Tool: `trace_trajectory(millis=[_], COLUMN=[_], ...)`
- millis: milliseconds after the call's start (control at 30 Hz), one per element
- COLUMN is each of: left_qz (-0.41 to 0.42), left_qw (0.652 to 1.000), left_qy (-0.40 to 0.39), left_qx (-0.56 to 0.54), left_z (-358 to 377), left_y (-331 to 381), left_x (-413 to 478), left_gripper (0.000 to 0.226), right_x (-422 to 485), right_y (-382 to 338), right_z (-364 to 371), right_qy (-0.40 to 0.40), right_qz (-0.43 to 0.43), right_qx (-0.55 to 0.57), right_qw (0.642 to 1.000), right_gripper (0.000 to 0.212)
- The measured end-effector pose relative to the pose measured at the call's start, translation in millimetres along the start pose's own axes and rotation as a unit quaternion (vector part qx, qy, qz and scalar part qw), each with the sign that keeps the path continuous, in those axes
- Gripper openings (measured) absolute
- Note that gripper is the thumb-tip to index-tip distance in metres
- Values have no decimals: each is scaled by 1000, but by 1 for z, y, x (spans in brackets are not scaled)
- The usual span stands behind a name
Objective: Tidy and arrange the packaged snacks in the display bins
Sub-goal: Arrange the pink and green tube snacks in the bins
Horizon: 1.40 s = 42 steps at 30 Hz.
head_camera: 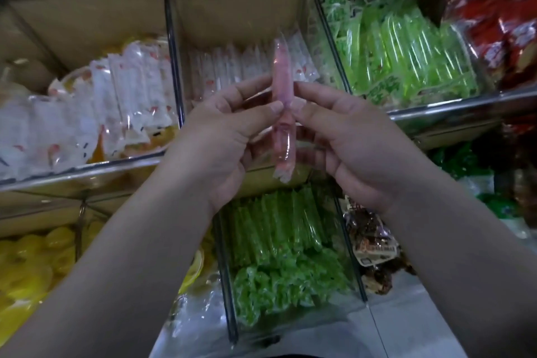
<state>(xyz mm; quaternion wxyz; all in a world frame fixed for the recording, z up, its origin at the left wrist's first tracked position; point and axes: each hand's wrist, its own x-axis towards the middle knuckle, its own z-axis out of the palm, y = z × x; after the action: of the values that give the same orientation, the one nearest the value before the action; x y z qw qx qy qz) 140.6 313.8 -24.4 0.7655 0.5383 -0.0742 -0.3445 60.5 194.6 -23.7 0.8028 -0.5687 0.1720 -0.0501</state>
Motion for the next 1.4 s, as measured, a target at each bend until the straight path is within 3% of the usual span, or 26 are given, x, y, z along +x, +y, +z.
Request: trace_trajectory(millis=[233, 633, 800, 1000, 1167, 1300, 1400], left_qz=[32, 70, 75, 101, 127, 144, 171], left_qw=[999, 997, 996, 993, 989, 983, 971], left_qy=[16, 36, 52, 55, 61, 22, 8], left_qx=[-8, -5, 1, 5, 47, 110, 167], left_z=[27, 63, 71, 81, 78, 73, 75], left_y=[38, 97, 124, 157, 172, 184, 197], left_x=[27, 61, 70, 85, 98, 107, 117], left_gripper=[27, 25, 26, 25, 22, 36, 27], right_x=[27, 69, 85, 111, 129, 147, 162], right_y=[-46, -116, -137, -166, -184, -196, -209], right_z=[-3, -7, -1, 5, 15, 18, 19], right_qy=[-4, -22, 23, 52, 50, 71, 89], right_qz=[-31, -70, -76, -103, -113, -126, -135], right_qx=[-33, -34, -15, -49, -12, -37, -60], right_qw=[999, 997, 997, 992, 992, 989, 985], right_gripper=[17, 18, 27, 18, 18, 22, 19])
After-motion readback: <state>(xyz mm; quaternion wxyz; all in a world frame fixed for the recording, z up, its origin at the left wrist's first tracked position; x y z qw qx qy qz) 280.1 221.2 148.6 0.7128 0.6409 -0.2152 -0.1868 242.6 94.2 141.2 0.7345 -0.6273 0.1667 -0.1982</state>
